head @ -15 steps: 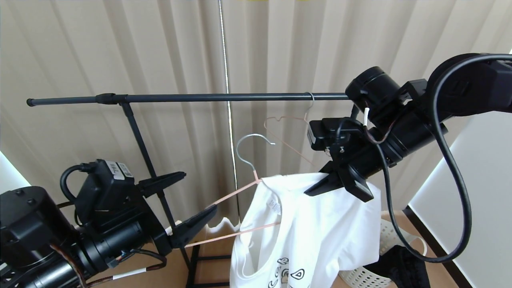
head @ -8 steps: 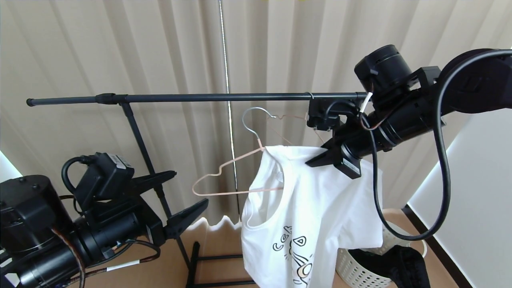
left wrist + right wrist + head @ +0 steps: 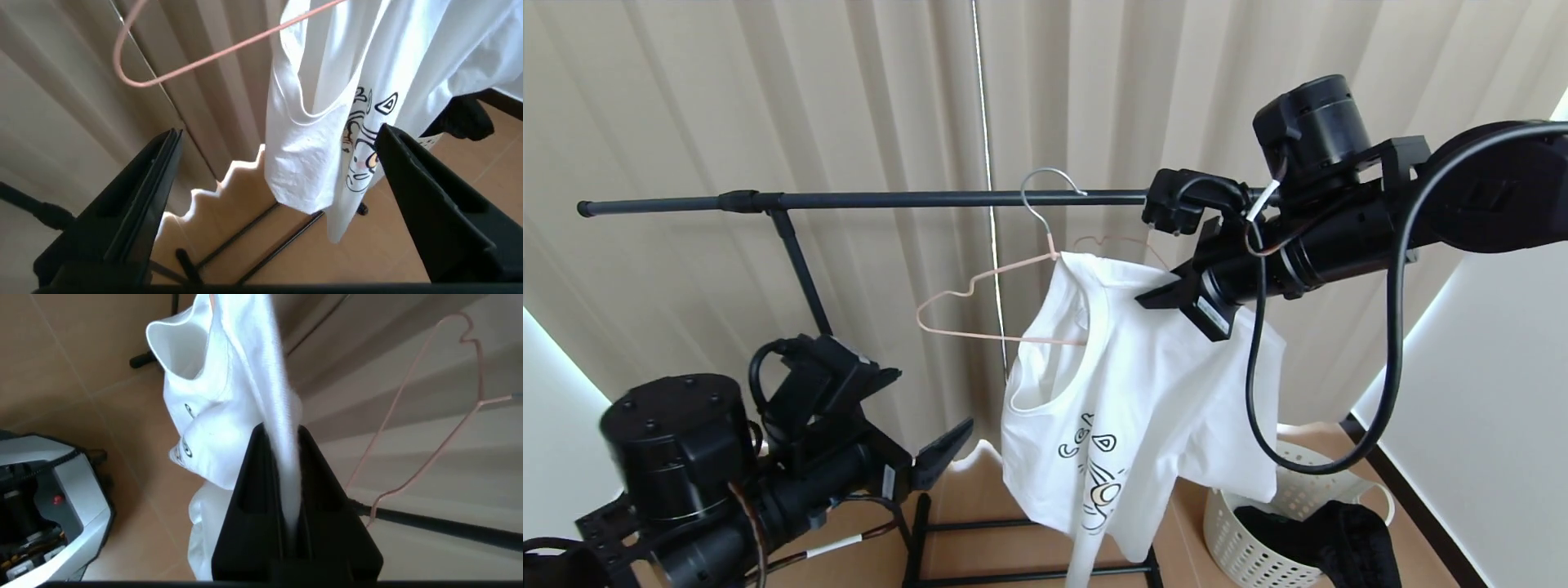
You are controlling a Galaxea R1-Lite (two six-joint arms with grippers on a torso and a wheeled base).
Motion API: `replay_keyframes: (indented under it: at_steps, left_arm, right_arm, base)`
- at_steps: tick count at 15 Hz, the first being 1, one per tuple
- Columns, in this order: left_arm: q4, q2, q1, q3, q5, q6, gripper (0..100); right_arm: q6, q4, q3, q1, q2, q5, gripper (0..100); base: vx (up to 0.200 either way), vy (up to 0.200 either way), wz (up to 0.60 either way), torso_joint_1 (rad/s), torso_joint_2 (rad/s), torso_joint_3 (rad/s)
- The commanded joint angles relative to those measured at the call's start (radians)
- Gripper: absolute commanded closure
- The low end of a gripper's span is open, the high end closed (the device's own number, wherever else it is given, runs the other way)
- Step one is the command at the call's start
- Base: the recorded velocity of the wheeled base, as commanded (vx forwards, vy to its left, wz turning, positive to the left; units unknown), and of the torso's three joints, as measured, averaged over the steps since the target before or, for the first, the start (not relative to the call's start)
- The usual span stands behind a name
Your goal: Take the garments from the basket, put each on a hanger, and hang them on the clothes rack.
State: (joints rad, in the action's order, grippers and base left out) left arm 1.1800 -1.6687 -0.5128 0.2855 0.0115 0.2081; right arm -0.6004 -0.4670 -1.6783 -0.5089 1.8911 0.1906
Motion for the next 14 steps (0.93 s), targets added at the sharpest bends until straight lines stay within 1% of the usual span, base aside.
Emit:
replay_keyframes:
  at_steps: [1, 2, 3, 4, 5, 6, 7, 8, 10, 11, 13, 14]
  left_arm:
    - [0.004, -0.118, -0.064, 0.032, -0.077, -0.009, 0]
    - [0.006, -0.144, -0.082, 0.046, -0.122, -0.026, 0]
    - [0.004, -0.161, -0.095, 0.066, -0.154, -0.05, 0]
    - [0.003, -0.174, -0.096, 0.08, -0.169, -0.065, 0]
    - [0.003, -0.186, -0.096, 0.09, -0.177, -0.076, 0]
    - [0.003, -0.206, -0.096, 0.112, -0.205, -0.098, 0]
    - [0.003, -0.22, -0.096, 0.129, -0.228, -0.11, 0]
    - [0.003, -0.23, -0.096, 0.144, -0.249, -0.122, 0]
    - [0.003, -0.247, -0.096, 0.159, -0.268, -0.139, 0]
    - [0.004, -0.266, -0.098, 0.184, -0.311, -0.156, 0]
    - [0.009, -0.287, -0.098, 0.202, -0.358, -0.165, 0]
    - [0.009, -0.292, -0.101, 0.204, -0.36, -0.167, 0]
  right_arm:
    - [0.007, 0.085, 0.089, -0.013, -0.032, -0.003, 100]
    - [0.022, 0.149, 0.134, -0.022, -0.035, -0.023, 100]
    - [0.053, 0.214, 0.178, -0.034, -0.038, -0.059, 100]
    - [0.079, 0.263, 0.209, -0.051, -0.043, -0.085, 100]
    - [0.093, 0.304, 0.235, -0.063, -0.049, -0.096, 100]
    - [0.1, 0.372, 0.282, -0.069, -0.059, -0.097, 100]
    - [0.1, 0.404, 0.301, -0.071, -0.063, -0.1, 100]
    - [0.102, 0.423, 0.315, -0.076, -0.069, -0.1, 100]
    - [0.102, 0.427, 0.322, -0.083, -0.083, -0.1, 100]
    - [0.102, 0.427, 0.324, -0.088, -0.096, -0.1, 100]
    - [0.102, 0.427, 0.333, -0.092, -0.109, -0.1, 100]
    - [0.102, 0.427, 0.341, -0.094, -0.118, -0.1, 100]
  base:
    - [0.0, 0.0, 0.0, 0.0, 0.0, 0.0]
    - [0.0, 0.0, 0.0, 0.0, 0.0, 0.0]
    - [0.0, 0.0, 0.0, 0.0, 0.0, 0.0]
    - [0.0, 0.0, 0.0, 0.0, 0.0, 0.0]
    - [0.0, 0.0, 0.0, 0.0, 0.0, 0.0]
    - [0.0, 0.0, 0.0, 0.0, 0.0, 0.0]
    - [0.0, 0.0, 0.0, 0.0, 0.0, 0.0]
    - [0.0, 0.0, 0.0, 0.0, 0.0, 0.0]
    - [0.0, 0.0, 0.0, 0.0, 0.0, 0.0]
    - [0.0, 0.0, 0.0, 0.0, 0.0, 0.0]
    - [0.0, 0.0, 0.0, 0.0, 0.0, 0.0]
    - [0.0, 0.0, 0.0, 0.0, 0.0, 0.0]
